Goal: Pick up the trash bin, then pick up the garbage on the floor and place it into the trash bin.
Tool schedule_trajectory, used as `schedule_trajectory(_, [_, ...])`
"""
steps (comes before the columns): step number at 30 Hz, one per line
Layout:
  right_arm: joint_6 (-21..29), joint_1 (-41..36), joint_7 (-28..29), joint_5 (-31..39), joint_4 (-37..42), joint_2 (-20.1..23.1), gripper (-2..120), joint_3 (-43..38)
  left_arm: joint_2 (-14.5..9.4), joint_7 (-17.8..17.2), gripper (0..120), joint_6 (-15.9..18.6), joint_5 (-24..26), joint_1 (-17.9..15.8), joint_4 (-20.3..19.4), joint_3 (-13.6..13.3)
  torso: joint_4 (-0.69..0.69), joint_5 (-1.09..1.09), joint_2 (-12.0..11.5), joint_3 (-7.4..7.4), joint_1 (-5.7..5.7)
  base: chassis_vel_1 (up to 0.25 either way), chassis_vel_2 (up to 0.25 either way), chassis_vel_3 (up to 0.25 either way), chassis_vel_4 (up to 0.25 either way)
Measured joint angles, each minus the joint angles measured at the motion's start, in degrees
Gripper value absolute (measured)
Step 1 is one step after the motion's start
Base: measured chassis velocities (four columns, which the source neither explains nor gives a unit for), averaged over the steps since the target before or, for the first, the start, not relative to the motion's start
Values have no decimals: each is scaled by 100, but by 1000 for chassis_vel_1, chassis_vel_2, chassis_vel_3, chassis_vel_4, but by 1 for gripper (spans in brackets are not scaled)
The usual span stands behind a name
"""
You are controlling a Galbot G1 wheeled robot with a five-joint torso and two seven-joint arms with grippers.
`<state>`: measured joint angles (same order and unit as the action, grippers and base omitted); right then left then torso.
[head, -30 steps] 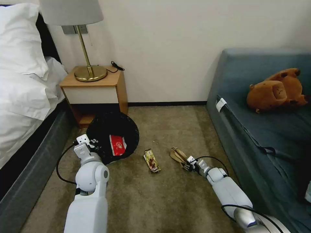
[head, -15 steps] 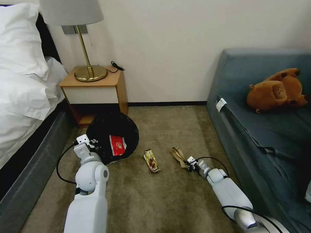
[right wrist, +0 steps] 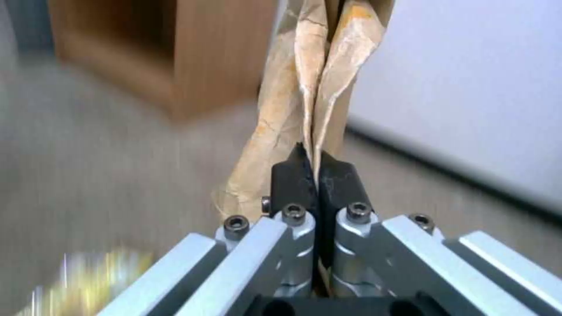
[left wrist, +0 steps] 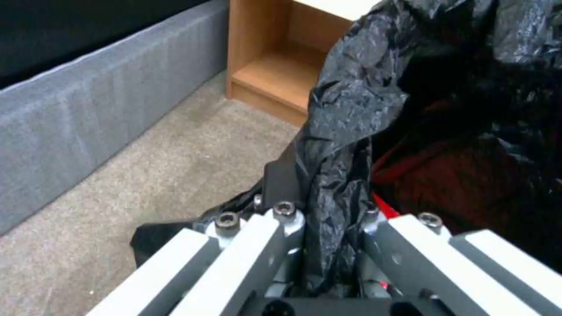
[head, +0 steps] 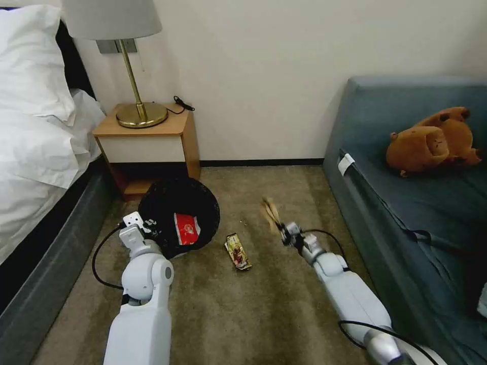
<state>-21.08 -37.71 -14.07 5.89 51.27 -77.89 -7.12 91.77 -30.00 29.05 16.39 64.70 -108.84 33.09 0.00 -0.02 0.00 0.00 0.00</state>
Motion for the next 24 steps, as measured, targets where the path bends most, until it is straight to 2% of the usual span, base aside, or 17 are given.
schedule_trajectory(1, [0, 0, 0, 0, 0, 0, 0, 0, 0, 0, 2, 0, 0, 0, 0, 0, 0, 0, 0, 0, 0, 0, 0, 0, 0])
schedule_trajectory(3, [-93, 3, 372, 362, 556, -69, 0, 459, 2, 2, 2, -8, -11, 0, 21, 5, 1, 1, 0, 0, 0, 0, 0, 0, 0])
schedule_trajectory(7, [-118, 6, 576, 515, 910, -108, 0, 741, -3, 2, 2, -11, -11, -5, 37, 12, 2, 1, 0, 0, 0, 0, 0, 0, 0])
schedule_trajectory(9, [-53, 19, 935, 745, 1614, -139, 0, 1308, -1, 4, 2, -30, -11, -15, 60, 20, 1, 1, 0, 0, 0, 0, 0, 0, 0])
schedule_trajectory(14, [110, 87, 1158, 815, 2123, -150, 0, 1916, 15, 5, 2, -41, -14, -14, 69, 9, 1, 1, 0, 0, 0, 0, 0, 0, 0])
schedule_trajectory(24, [192, 246, 1408, 601, 1768, -310, 0, 2838, 35, 6, 2, -50, -23, 16, 56, -36, 0, 2, 0, 0, 0, 0, 0, 0, 0])
